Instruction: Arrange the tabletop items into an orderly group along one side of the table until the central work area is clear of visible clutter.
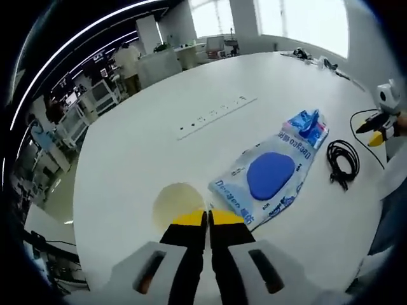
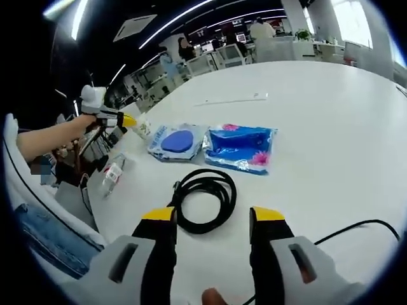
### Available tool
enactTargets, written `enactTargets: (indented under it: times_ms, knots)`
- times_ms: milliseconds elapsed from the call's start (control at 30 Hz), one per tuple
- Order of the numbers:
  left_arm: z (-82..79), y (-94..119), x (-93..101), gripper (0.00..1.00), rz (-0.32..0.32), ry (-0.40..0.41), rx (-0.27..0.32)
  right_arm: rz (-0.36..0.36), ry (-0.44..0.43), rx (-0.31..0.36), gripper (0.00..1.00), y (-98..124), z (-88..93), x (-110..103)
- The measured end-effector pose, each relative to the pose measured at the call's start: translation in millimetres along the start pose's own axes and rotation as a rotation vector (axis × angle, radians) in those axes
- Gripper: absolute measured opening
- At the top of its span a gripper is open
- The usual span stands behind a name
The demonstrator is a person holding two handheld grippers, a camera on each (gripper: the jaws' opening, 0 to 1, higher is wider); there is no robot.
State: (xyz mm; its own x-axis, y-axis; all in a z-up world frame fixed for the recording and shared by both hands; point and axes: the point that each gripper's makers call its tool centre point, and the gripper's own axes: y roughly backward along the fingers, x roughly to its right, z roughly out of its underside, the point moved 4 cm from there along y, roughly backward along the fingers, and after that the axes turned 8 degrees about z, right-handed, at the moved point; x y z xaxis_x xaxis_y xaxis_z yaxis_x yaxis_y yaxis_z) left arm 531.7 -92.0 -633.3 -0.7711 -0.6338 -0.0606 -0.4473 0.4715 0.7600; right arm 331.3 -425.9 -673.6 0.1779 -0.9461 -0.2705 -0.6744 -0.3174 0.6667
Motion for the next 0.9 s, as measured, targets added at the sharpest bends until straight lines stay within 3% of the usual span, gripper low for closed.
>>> enactTargets:
  times_ms: [233, 900]
  knots:
    - [-1.0, -7, 9.2, 0.0, 0.012, -0.065, -0.034, 0.008, -0.016, 0.008, 0.43, 2, -0.7, 3]
    - [7.1, -15, 13.9, 0.0, 0.015, -0.079, -0.084, 0.015, -0.046, 0.006, 0.43, 3, 6.0, 9]
